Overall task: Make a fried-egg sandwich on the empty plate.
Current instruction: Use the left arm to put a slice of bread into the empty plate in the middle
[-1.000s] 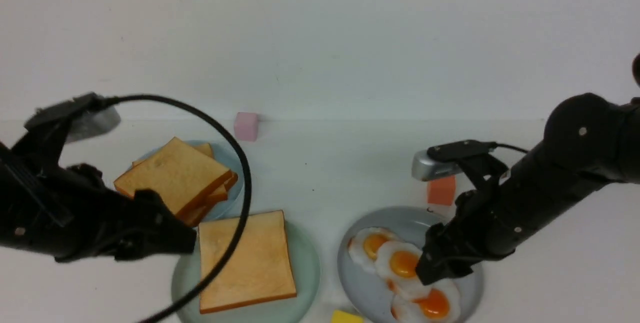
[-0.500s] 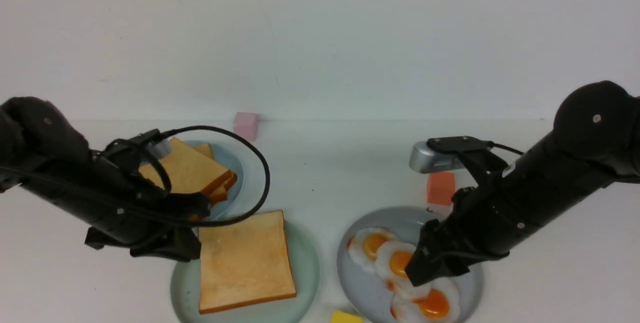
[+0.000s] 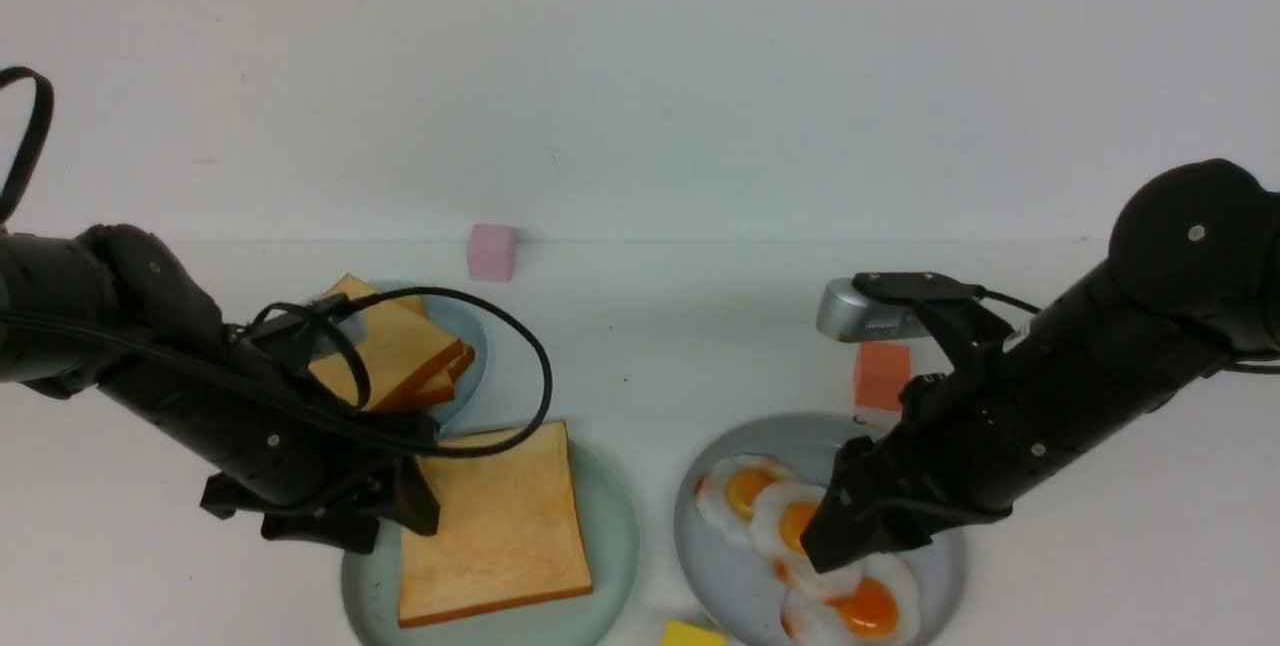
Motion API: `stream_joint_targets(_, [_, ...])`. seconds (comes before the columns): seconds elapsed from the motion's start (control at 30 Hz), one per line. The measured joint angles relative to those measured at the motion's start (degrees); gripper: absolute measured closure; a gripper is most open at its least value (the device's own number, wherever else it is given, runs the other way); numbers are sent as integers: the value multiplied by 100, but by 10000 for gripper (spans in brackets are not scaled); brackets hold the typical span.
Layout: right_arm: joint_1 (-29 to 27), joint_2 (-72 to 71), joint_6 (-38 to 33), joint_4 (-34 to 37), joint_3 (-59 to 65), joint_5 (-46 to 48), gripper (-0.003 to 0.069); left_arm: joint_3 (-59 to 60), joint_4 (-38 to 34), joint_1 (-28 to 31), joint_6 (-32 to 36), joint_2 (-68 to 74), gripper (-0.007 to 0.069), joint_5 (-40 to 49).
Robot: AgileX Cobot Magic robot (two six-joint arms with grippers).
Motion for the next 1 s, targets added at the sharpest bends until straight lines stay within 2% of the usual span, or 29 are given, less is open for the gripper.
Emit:
stream_joint_targets(0.1, [0, 0, 0, 64, 0, 45, 195, 0, -162, 0, 283, 92, 273, 0])
stream_joint_targets(0.23, [0, 0, 0, 76, 0, 83, 195, 0, -320, 0, 560, 196, 413, -6])
stream_joint_targets(0.4, [0, 0, 0, 76, 0, 88, 195, -6, -383, 0, 616, 226, 552, -22])
stream_joint_targets(0.7, [-69, 0, 74, 90, 0, 88, 195, 7, -406, 0, 681, -310, 569, 240])
stream_joint_targets(0.87, [-439, 0, 107, 95, 0, 50, 195, 332, -613, 0, 790, -601, 569, 333])
stream_joint_targets(1.0, [-689, 0, 107, 115, 0, -13, 195, 653, -613, 0, 793, -589, 569, 72])
